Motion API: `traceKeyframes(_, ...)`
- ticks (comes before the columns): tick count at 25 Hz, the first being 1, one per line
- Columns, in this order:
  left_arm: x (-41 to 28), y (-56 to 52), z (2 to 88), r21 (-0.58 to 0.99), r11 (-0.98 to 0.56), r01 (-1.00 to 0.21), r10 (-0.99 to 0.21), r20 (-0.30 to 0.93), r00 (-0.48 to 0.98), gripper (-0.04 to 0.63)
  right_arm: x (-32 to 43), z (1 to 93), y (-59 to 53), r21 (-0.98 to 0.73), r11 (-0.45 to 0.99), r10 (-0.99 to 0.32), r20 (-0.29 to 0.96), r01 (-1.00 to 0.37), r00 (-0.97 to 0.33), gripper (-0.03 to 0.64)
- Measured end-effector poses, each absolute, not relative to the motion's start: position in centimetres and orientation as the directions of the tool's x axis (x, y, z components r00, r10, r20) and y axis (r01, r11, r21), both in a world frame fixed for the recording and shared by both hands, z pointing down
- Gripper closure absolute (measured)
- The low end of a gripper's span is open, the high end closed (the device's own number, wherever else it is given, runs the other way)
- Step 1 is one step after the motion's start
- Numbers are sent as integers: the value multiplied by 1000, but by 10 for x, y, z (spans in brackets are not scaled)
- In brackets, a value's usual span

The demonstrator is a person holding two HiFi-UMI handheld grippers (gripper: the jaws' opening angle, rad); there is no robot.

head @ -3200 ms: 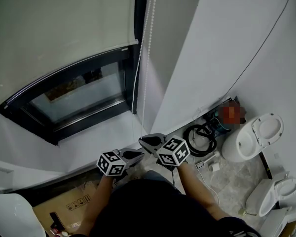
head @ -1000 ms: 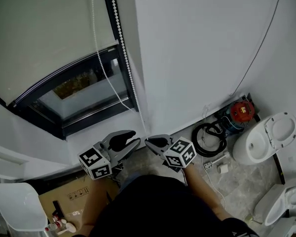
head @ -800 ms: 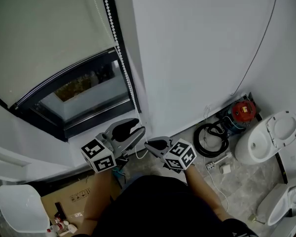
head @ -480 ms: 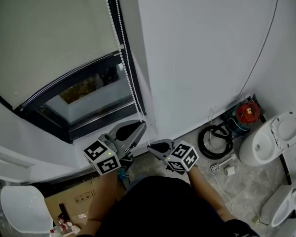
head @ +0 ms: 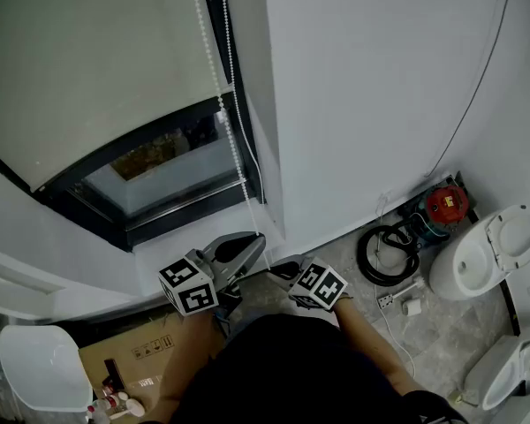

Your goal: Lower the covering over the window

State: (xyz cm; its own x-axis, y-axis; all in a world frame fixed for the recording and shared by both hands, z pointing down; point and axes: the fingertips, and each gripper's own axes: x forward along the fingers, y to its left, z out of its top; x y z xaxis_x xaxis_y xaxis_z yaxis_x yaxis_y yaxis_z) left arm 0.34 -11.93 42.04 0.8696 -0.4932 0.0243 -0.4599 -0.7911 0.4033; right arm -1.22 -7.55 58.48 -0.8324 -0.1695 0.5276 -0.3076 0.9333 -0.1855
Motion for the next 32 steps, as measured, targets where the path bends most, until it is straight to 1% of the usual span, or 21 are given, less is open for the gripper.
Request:
traceKeyframes(5,-2,-117,420,406,-785,-468,-511,4,860,584,-13,584,-76,-156,939,-180,534,-306,-826,603)
traceKeyframes(8,-7,-119,422,403,-781,-478,-518,10,855,584,-11,583,-71,-161,947,-146,559,-279,-817,597)
traceKeyframes(10,-8,-119,422,401,-783,-476,-517,6,856,584,-4,573,-73,-186,944,-135,537,-272,-833,585)
traceKeyframes(12,-7,-120,422,398,-782,-480,-520,9,854,584,6,549,-83,-226,933,-153,455,-280,-877,534)
traceKeyframes(13,-6,-120,422,395,-783,-481,-520,10,854,584,11,532,-90,-242,927,-174,398,-285,-901,528)
traceKeyframes(15,-4,-120,423,389,-787,-478,-516,8,856,584,22,490,-103,-238,925,-227,277,-295,-934,528)
traceKeyframes(17,-3,-120,422,393,-783,-483,-522,9,853,584,26,444,-113,-200,933,-270,160,-299,-949,529)
traceKeyframes(19,-4,-120,422,395,-778,-488,-527,10,850,584,22,399,-120,-174,941,-287,47,-291,-957,529)
traceKeyframes(21,-3,-119,422,400,-778,-484,-524,12,852,584,14,364,-123,-161,951,-272,-32,-263,-962,529)
traceKeyframes(23,-2,-116,422,401,-781,-479,-519,10,855,584,3,348,-123,-137,963,-243,-52,-234,-969,529)
traceKeyframes(26,1,-114,422,406,-784,-469,-514,-1,858,584,-12,344,-122,-110,971,-217,-34,-212,-976,532)
traceKeyframes(27,1,-114,422,408,-785,-466,-512,-4,859,584,-16,346,-121,-110,972,-213,-29,-209,-977,545)
traceKeyframes(29,1,-114,422,407,-786,-465,-510,-2,860,584,-21,348,-121,-117,972,-210,-23,-206,-978,593)
traceKeyframes(32,0,-114,421,400,-787,-469,-511,4,860,584,-21,349,-120,-149,970,-200,-27,-194,-979,603)
